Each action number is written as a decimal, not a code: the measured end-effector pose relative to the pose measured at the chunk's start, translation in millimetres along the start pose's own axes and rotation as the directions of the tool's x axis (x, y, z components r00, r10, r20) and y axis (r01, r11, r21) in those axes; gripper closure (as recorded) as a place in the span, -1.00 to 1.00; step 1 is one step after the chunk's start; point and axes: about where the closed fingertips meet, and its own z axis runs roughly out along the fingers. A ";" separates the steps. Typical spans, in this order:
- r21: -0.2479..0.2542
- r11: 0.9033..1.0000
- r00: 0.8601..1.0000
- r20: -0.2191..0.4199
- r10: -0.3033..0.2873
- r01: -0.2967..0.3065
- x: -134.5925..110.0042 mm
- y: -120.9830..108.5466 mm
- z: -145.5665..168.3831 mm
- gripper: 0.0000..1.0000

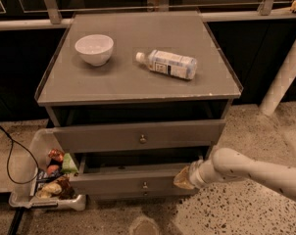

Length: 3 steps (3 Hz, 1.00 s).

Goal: Close middle drawer

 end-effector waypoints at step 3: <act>-0.008 1.000 1.000 -0.002 -0.004 0.004 -1.9 1.8 2.8 0.15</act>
Offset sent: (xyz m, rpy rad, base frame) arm -0.0001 0.0035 -0.0016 -0.0025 0.0050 0.0082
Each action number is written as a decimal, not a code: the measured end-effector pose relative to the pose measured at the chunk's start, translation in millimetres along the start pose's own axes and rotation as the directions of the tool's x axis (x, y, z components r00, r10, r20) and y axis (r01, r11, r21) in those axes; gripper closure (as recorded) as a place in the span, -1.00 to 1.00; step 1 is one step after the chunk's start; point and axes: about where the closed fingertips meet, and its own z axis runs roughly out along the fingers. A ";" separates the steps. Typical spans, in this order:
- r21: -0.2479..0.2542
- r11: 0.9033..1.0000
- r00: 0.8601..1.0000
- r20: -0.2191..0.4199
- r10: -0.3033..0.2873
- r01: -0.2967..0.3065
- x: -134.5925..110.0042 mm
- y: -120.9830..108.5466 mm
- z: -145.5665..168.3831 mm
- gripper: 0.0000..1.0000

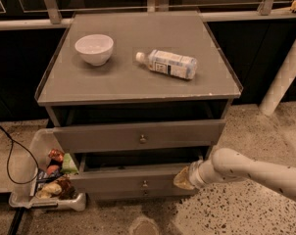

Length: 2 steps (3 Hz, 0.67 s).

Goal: Close middle drawer

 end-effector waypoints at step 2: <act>0.000 1.000 1.000 0.000 0.000 0.000 0.0 0.0 0.1 -0.78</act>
Offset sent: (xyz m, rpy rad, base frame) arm 0.0000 0.0000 0.0000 0.0000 0.0000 0.0000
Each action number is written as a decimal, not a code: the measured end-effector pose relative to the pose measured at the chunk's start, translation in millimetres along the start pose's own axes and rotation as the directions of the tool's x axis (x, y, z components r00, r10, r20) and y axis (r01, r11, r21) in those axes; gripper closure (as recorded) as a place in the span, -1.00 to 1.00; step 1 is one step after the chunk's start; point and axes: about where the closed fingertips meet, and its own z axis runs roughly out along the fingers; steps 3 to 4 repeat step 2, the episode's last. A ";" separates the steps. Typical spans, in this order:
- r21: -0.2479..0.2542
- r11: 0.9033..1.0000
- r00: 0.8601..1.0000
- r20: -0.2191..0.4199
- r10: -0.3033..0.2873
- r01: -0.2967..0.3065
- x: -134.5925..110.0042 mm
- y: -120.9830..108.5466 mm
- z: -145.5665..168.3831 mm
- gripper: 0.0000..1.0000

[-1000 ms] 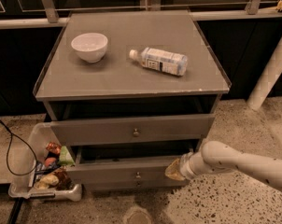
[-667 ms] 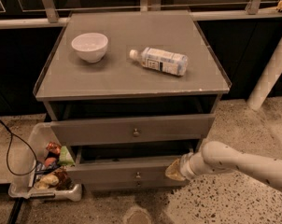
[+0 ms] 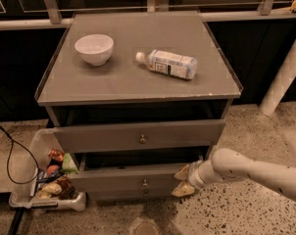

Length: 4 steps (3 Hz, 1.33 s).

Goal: Close middle drawer

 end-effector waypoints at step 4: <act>0.000 1.000 1.000 0.000 0.000 0.000 0.0 0.0 0.1 -1.00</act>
Offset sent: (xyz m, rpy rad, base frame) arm 0.0000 0.0000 0.0000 0.0000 0.0000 0.0000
